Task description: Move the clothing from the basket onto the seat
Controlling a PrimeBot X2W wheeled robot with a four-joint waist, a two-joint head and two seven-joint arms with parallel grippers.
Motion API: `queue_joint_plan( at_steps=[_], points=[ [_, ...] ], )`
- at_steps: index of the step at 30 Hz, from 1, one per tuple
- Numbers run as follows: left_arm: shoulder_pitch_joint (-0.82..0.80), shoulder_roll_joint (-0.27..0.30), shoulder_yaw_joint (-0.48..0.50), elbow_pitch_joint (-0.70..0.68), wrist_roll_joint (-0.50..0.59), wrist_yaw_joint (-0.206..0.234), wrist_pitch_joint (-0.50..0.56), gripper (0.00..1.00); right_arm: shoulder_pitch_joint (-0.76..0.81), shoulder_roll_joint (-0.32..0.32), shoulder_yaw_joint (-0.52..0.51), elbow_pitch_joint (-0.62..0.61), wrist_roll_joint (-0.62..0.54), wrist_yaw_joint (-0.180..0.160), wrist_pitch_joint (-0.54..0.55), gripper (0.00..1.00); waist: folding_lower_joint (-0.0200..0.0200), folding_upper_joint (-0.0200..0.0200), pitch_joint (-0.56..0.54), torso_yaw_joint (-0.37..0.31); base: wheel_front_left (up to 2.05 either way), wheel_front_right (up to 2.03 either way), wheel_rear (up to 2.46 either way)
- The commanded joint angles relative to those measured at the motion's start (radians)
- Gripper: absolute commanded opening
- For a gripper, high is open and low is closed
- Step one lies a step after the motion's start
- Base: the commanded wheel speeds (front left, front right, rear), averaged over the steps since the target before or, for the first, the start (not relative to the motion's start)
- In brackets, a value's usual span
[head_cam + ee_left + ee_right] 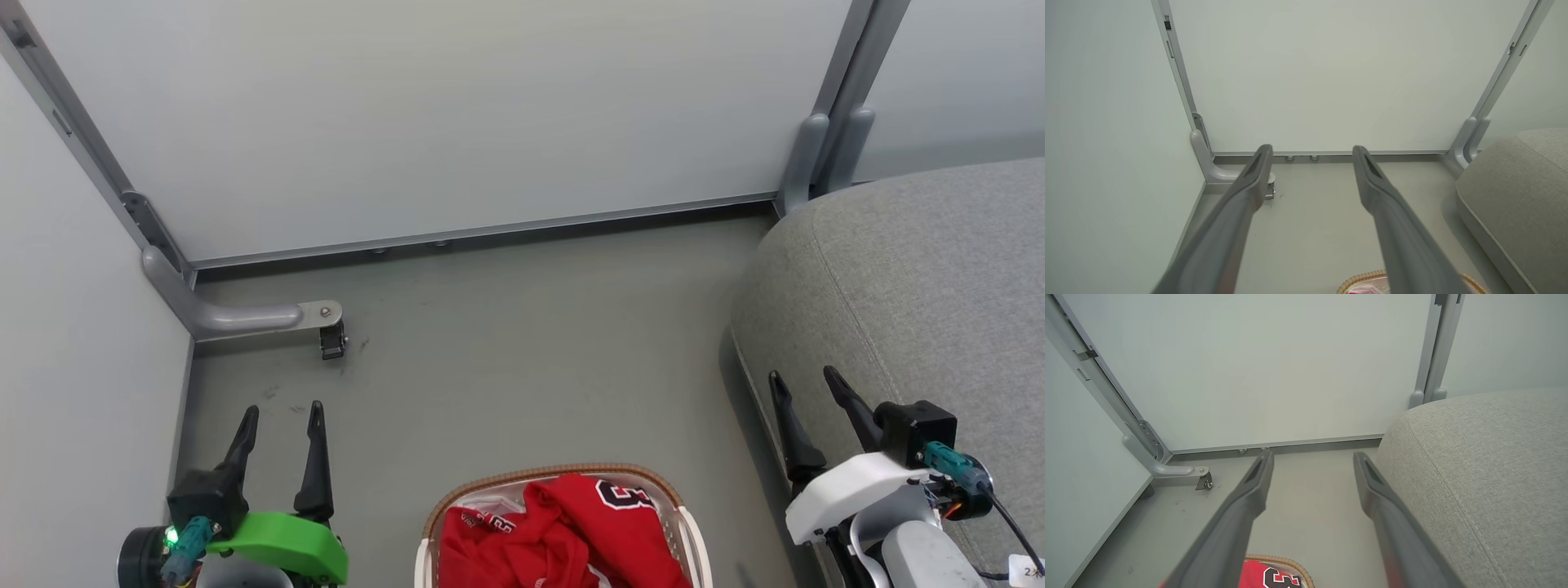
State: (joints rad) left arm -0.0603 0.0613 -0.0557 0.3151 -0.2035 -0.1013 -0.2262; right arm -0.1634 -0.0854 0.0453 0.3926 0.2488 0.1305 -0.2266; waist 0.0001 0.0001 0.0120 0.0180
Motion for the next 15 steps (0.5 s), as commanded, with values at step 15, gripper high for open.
queue_joint_plan(
  at_steps=[15],
  points=[
    [-0.058, -0.010, -0.070, 0.043, 0.049, -0.028, -0.033, 1.00, -0.061, -0.007, 0.017, -0.032, -0.113, 0.000, -0.034, 1.00, -0.0001, -0.0001, 0.127, -0.060, 0.00, 0.00, 0.00]
  ],
)
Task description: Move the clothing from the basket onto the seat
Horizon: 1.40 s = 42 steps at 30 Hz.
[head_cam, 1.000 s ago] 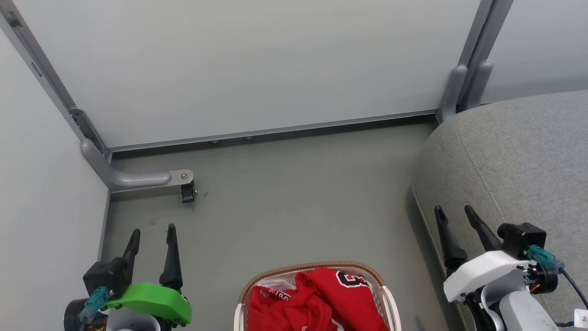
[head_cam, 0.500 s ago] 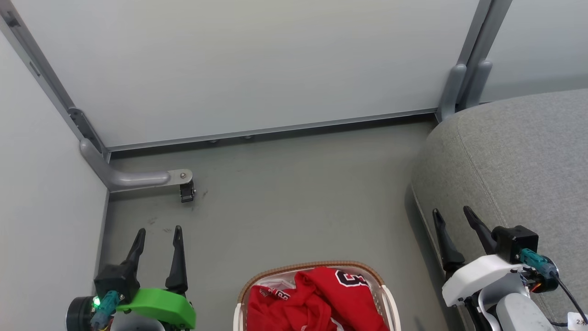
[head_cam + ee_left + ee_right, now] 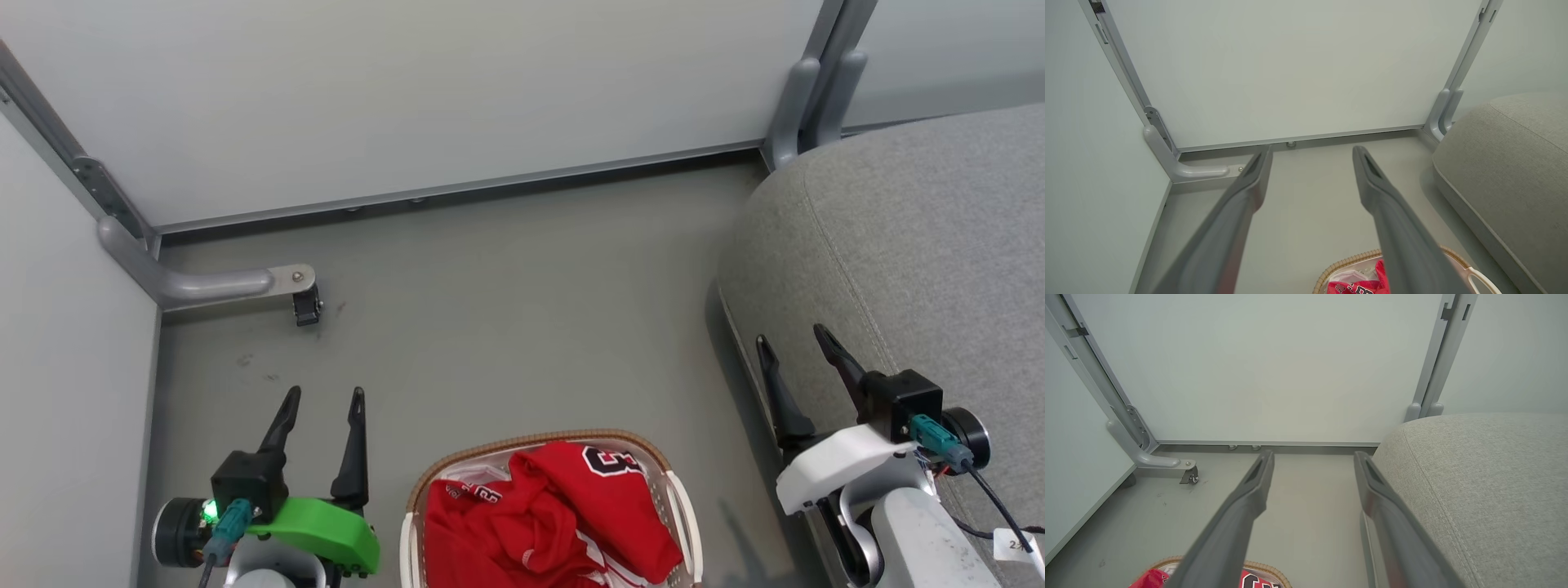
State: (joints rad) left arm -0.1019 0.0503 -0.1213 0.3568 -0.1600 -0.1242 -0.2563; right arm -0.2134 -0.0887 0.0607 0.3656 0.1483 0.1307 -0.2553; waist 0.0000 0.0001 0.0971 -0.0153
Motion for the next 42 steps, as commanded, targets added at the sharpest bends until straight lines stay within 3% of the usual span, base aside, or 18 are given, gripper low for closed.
queue_joint_plan(
  at_steps=[1, 19, 30, 42],
  points=[
    [-0.025, 0.001, -0.015, 0.006, 0.003, -0.006, -0.006, 1.00, -0.017, -0.003, 0.002, -0.009, -0.019, 0.000, -0.007, 1.00, 0.0000, -0.0001, 0.055, -0.033, 0.00, 0.00, 0.00],
    [-0.250, 0.003, -0.250, 0.179, -0.099, -0.008, -0.008, 1.00, -0.129, 0.018, 0.011, -0.093, -0.011, 0.000, -0.011, 1.00, 0.0000, -0.0001, 0.337, -0.164, 0.00, 0.00, 0.00],
    [-0.394, 0.025, -0.348, 0.409, -0.109, -0.008, -0.008, 1.00, -0.179, 0.033, 0.031, -0.142, -0.003, 0.000, -0.011, 1.00, 0.0000, -0.0001, 0.484, -0.223, 0.00, 0.00, 0.00],
    [-0.515, 0.019, -0.432, 0.660, -0.080, -0.008, -0.008, 1.00, -0.208, 0.037, 0.038, -0.161, 0.006, 0.000, -0.011, 1.00, 0.0000, -0.0001, 0.599, -0.234, 0.00, 0.00, 0.00]
  ],
)
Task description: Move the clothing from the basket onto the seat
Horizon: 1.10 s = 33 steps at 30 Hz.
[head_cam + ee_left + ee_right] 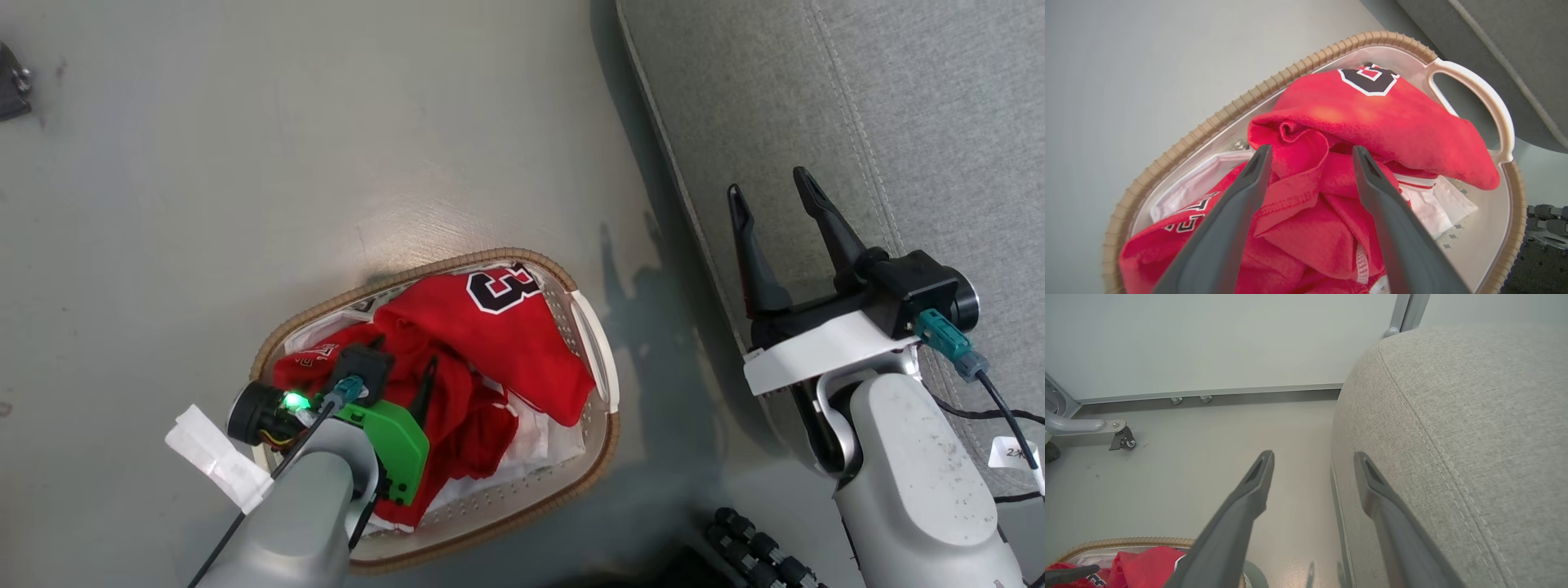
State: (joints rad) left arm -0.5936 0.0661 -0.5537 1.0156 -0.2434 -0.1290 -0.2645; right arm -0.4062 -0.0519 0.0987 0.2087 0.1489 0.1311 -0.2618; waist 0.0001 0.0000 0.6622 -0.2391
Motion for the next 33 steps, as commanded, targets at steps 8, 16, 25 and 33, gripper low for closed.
queue_joint_plan(
  at_steps=[8, 16, 25, 33],
  points=[
    [-0.101, -0.004, -0.027, 0.161, 0.030, 0.006, 0.000, 1.00, -0.031, 0.000, 0.007, -0.012, 0.019, -0.001, -0.005, 1.00, -0.0001, 0.0000, 0.083, -0.008, 0.00, 0.00, 0.00],
    [-0.149, -0.012, -0.056, 0.163, 0.020, -0.001, 0.000, 1.00, -0.042, 0.000, 0.010, -0.025, 0.022, -0.001, -0.005, 1.00, -0.0001, 0.0000, 0.121, -0.005, 0.00, 0.00, 0.00],
    [-0.154, -0.013, -0.156, 0.079, -0.056, -0.003, 0.000, 1.00, -0.059, 0.000, 0.022, -0.029, 0.035, -0.001, -0.005, 1.00, -0.0001, 0.0000, 0.149, -0.010, 0.00, 0.00, 0.00],
    [-0.141, -0.011, -0.204, 0.055, -0.131, -0.004, 0.000, 0.00, -0.060, -0.001, 0.024, -0.011, 0.046, -0.001, -0.005, 1.00, -0.0001, 0.0000, 0.111, -0.009, 0.00, 0.00, 0.00]
  ],
)
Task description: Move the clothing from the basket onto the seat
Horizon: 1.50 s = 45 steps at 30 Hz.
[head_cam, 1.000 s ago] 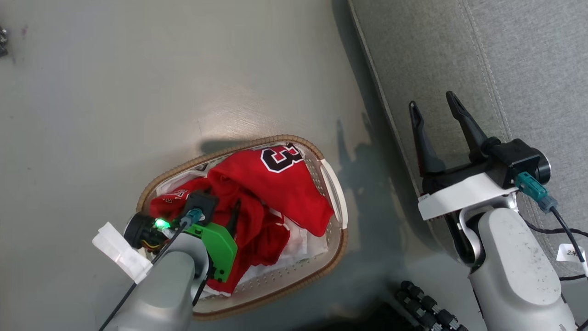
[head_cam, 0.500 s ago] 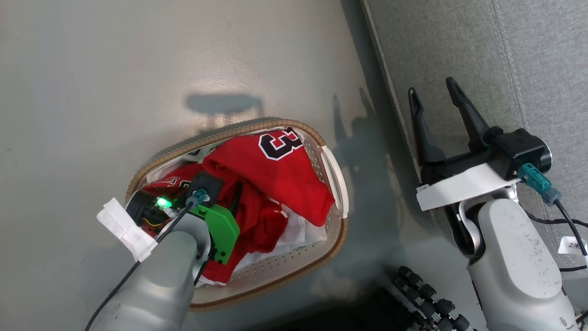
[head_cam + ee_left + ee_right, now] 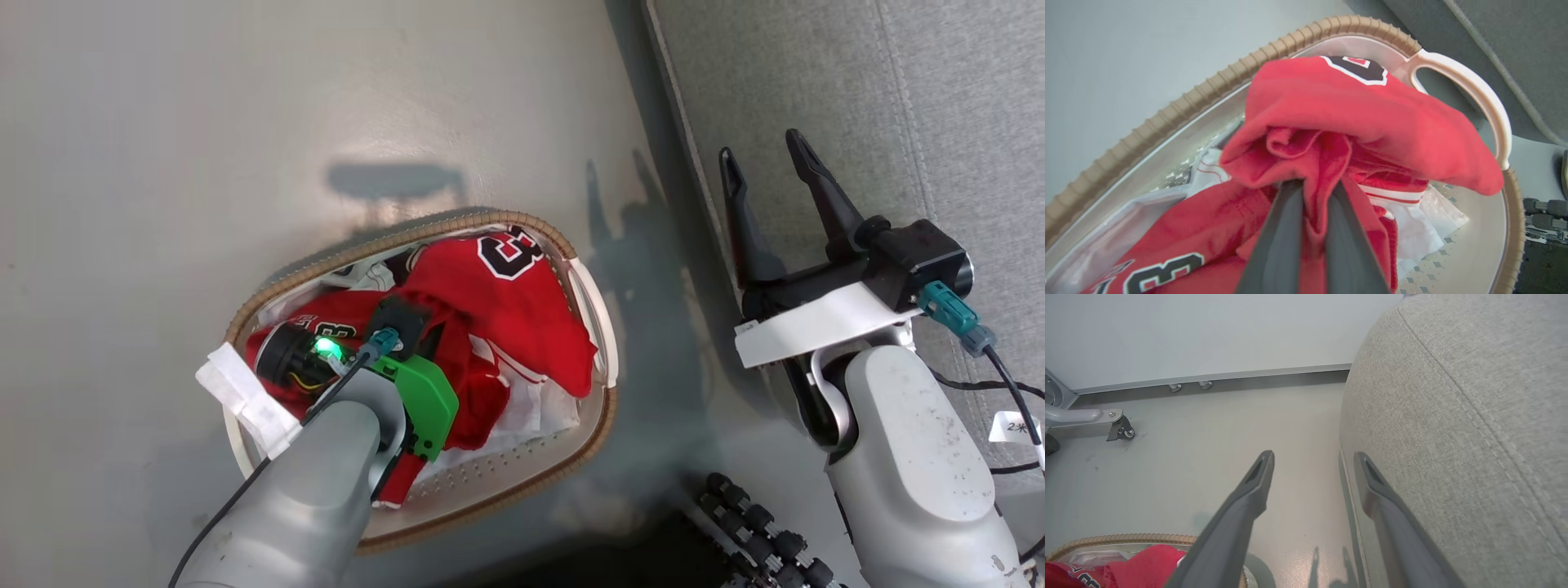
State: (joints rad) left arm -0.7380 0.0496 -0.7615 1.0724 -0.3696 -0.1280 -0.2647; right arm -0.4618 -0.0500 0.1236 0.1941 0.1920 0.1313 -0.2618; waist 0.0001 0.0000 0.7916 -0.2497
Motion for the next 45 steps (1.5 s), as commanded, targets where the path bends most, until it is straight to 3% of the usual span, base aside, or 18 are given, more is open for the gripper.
queue_joint_plan(
  at_steps=[1, 17, 29, 45],
  points=[
    [0.014, 0.008, 0.007, -0.008, -0.009, -0.004, 0.000, 0.00, -0.001, -0.002, -0.002, 0.008, 0.003, -0.001, -0.005, 1.00, -0.0001, 0.0000, -0.032, 0.003, 0.00, 0.00, 0.00],
    [0.231, 0.010, 0.146, -0.194, 0.028, -0.001, 0.000, 0.00, 0.095, -0.003, -0.001, 0.087, -0.004, -0.001, -0.005, 1.00, -0.0001, 0.0000, -0.349, 0.072, 0.00, 0.00, 0.00],
    [0.447, 0.001, 0.260, -0.448, 0.072, -0.003, 0.000, 0.00, 0.241, -0.003, -0.030, 0.133, -0.033, -0.001, -0.005, 1.00, -0.0001, 0.0000, -0.605, 0.158, 0.00, 0.00, 0.00],
    [0.531, 0.002, 0.371, -0.785, 0.091, -0.004, 0.000, 0.00, 0.376, -0.003, -0.026, 0.157, -0.018, -0.001, -0.005, 1.00, -0.0001, 0.0000, -0.774, 0.191, 0.00, 0.00, 0.00]
  ],
)
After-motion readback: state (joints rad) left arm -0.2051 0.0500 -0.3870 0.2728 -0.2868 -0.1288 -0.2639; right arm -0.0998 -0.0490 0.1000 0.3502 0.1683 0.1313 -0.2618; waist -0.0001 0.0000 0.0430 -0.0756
